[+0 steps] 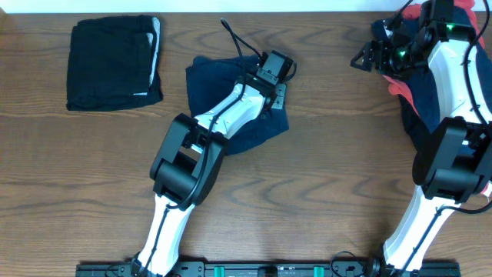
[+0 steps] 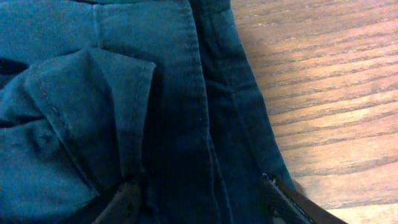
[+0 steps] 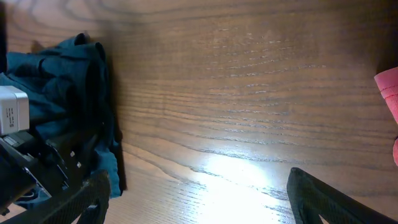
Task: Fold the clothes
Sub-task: 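Grasp the folded navy shorts bundle with the left gripper and lift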
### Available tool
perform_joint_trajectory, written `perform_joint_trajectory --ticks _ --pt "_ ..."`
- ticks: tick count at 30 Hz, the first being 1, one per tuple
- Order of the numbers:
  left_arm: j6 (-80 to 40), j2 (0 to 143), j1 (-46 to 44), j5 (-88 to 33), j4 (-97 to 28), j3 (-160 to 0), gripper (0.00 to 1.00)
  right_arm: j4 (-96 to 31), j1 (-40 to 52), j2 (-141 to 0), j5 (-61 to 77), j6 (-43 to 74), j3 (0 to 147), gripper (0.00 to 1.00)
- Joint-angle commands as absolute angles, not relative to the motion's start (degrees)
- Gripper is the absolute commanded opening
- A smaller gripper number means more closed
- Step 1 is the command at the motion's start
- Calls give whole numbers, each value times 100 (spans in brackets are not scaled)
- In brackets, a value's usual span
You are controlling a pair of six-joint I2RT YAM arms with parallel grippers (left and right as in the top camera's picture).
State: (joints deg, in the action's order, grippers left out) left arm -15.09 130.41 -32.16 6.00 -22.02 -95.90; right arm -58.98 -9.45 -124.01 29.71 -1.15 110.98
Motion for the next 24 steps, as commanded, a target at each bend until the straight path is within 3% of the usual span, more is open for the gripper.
perform_joint_trajectory --ticks 1,10,24 --pt "-1747 13489 -3223 578 -2338 -9474 69 -5892 -930 -12267 2978 -244 11212 89" --pt "-1750 13480 -3264 60 -2366 -9518 84 -5918 -930 -12267 2976 -246 11212 89" --pt "-1313 13496 -3642 1144 -3277 -9526 88 -5878 -838 -12267 2985 -242 11212 89"
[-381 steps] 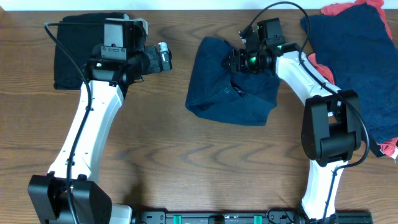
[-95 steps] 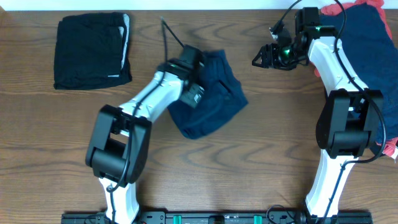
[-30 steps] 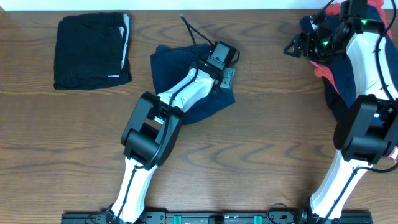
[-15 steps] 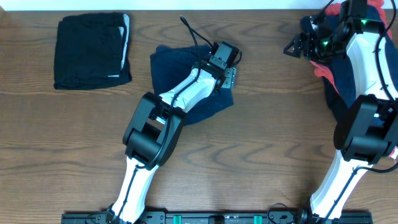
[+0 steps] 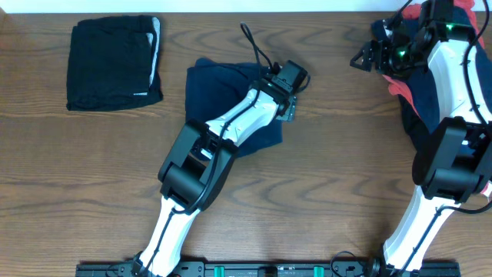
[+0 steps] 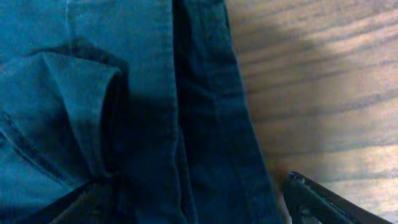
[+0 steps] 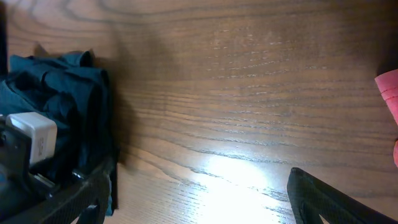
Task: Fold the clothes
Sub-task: 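Grasp the folded navy shorts bundle with the left gripper and lift, then carry the shorts with the left gripper onto the black stack at upper left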
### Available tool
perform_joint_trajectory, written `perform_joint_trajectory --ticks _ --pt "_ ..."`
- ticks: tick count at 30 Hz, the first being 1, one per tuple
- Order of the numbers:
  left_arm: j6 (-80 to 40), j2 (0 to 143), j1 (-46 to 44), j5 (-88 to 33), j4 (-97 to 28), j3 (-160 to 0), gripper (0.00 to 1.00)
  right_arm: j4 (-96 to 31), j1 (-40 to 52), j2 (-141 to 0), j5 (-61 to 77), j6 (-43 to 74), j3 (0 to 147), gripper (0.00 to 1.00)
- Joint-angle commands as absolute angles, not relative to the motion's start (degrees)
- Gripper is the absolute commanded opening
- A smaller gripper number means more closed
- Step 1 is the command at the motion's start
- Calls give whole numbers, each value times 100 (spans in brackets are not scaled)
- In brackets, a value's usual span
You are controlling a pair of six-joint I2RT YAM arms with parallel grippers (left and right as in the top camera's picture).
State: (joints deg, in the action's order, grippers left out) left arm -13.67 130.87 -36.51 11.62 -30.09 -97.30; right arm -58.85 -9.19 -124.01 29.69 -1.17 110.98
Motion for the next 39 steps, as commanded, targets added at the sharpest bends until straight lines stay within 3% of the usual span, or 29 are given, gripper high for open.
perform_joint_trajectory --ticks 1,3,6,7,8,12,16,30,39 --pt "-1313 13504 -3640 1146 -3297 -9526 87 -5878 -834 -12267 2985 -242 11212 89" --pt "-1310 13535 -3640 1149 -3352 -9526 75 -5894 -827 -12267 2985 -242 11212 89" --pt "-1216 13629 -3640 1166 -3520 -9526 33 -5907 -827 -12267 2982 -244 11212 89" --pt "-1205 13668 -3640 1168 -3581 -9526 22 -5907 -827 -12267 2982 -244 11212 89" --pt "-1203 13725 -3640 1168 -3634 -9526 19 -5905 -827 -12267 2982 -244 11212 89" --pt "-985 13915 -3640 1166 -3752 -9526 19 -5898 -827 -12267 2985 -244 11212 89" --pt "-790 13915 -3632 1168 -3754 -9598 6 -5913 -827 -12267 2985 -244 11212 89" --pt "443 13273 -3059 1468 -6152 -11500 6 -5959 -827 -12267 2982 -246 11212 89" --pt "510 12390 -2290 1470 -6407 -11754 6 -5946 -827 -12267 2982 -294 11212 89"
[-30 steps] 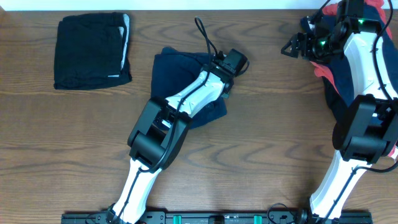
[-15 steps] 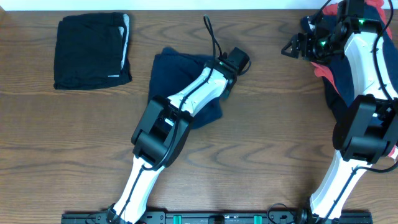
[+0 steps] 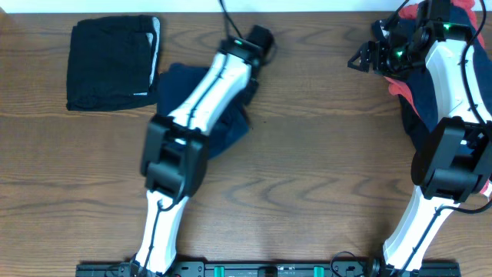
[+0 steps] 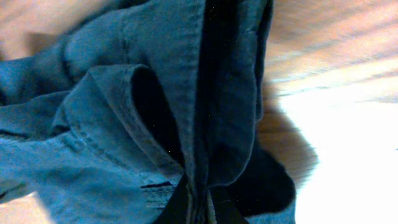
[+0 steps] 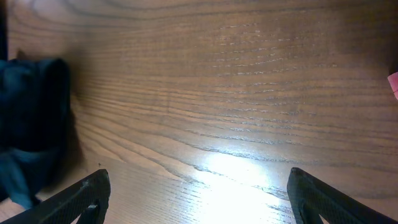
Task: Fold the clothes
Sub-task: 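Carry the shorts with the left gripper onto the black stack at upper left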
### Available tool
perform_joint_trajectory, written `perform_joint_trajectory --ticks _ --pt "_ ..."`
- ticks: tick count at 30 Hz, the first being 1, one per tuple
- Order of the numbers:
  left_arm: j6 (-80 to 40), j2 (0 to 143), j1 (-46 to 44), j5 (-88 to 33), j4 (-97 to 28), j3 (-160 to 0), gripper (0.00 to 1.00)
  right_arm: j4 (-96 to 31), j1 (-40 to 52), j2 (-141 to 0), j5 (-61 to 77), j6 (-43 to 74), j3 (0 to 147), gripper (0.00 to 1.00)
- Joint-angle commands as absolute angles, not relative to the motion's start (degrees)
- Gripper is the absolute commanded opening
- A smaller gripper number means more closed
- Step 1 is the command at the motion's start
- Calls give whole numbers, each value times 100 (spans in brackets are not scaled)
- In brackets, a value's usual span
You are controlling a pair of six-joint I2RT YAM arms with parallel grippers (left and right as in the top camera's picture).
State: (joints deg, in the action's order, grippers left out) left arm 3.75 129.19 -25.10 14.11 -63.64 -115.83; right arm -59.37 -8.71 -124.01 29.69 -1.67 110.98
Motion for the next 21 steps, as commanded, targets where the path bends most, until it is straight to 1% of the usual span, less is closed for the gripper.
perform_joint_trajectory --ticks 1,14,18,21 --pt "539 12287 -2211 1468 -6410 -11754 6 -5942 -827 -12267 2980 -294 11212 89" --pt "886 10938 -1463 1498 -6261 -11769 6 -5867 -819 -12267 2982 -292 11212 89" --pt "1072 10761 -1293 1796 -6224 -11858 6 -5872 -816 -12267 3002 -290 11212 89" --pt "1365 10757 -1253 2434 -6156 -12029 6 -5870 -816 -12267 3044 -287 11212 89"
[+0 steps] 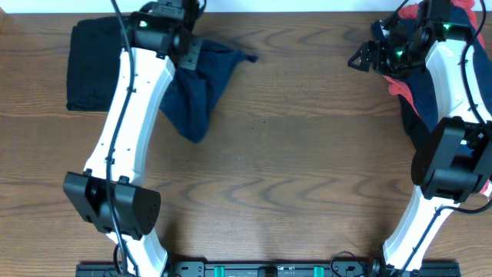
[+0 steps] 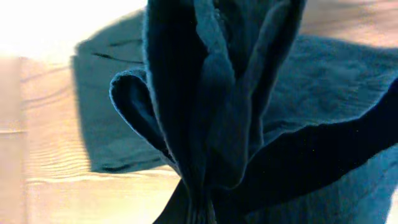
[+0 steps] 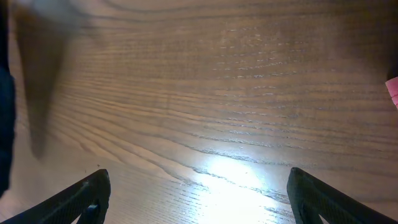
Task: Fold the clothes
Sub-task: 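Carry the shorts with the left gripper onto the black stack at upper left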
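Observation:
My left gripper (image 1: pixel 187 48) is shut on a navy garment (image 1: pixel 198 91), which hangs bunched and stretched at the far left of the table. In the left wrist view the navy cloth (image 2: pixel 205 99) gathers into folds down to the pinched left gripper (image 2: pixel 199 214). A folded black garment (image 1: pixel 94 68) lies just left of it, partly behind my arm. My right gripper (image 1: pixel 363 58) hovers open at the far right, with only bare wood between the fingers of the right gripper (image 3: pixel 199 199).
A pile of unfolded clothes (image 1: pixel 411 104), red and dark blue, lies under the right arm at the table's right edge. A pink cloth edge (image 3: pixel 393 85) shows at the right wrist view's border. The far table edge (image 1: pixel 307 11) runs close behind both grippers.
My left gripper has moved left along the far edge with the navy garment, from the top centre to beside the black folded garment. The right arm has not moved.
My left gripper was open, low over the navy garment in the table's middle. Then it was open at the garment's right edge. Then it was shut on the cloth near the far edge, and now it holds it at the far left.

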### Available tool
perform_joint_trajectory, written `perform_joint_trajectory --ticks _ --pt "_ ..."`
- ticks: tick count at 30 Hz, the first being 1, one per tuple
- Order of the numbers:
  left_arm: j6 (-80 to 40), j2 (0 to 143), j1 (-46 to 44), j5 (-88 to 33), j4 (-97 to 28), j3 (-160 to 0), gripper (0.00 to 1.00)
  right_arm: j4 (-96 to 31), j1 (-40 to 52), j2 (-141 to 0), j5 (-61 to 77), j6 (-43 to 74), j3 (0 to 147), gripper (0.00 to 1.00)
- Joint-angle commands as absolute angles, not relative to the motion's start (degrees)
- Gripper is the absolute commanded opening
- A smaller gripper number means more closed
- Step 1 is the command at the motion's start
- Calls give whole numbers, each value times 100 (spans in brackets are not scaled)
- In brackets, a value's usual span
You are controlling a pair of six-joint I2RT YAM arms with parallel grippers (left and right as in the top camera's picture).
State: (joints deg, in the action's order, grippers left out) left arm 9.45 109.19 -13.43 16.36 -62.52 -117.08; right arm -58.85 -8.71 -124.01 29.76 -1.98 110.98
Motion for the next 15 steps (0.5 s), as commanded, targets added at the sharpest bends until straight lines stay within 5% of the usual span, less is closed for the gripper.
perform_joint_trajectory --ticks 1,7,15 --pt "1503 10757 -1249 2808 -6053 -12066 6 -5870 -816 -12267 3046 -287 11212 89" --pt "2576 10759 -1011 4200 -4611 -12175 6 -5863 -784 -12267 3041 -290 11212 89" --pt "4652 10991 -196 4265 -2541 -12173 6 -5791 -694 -12269 3039 -290 11203 90"
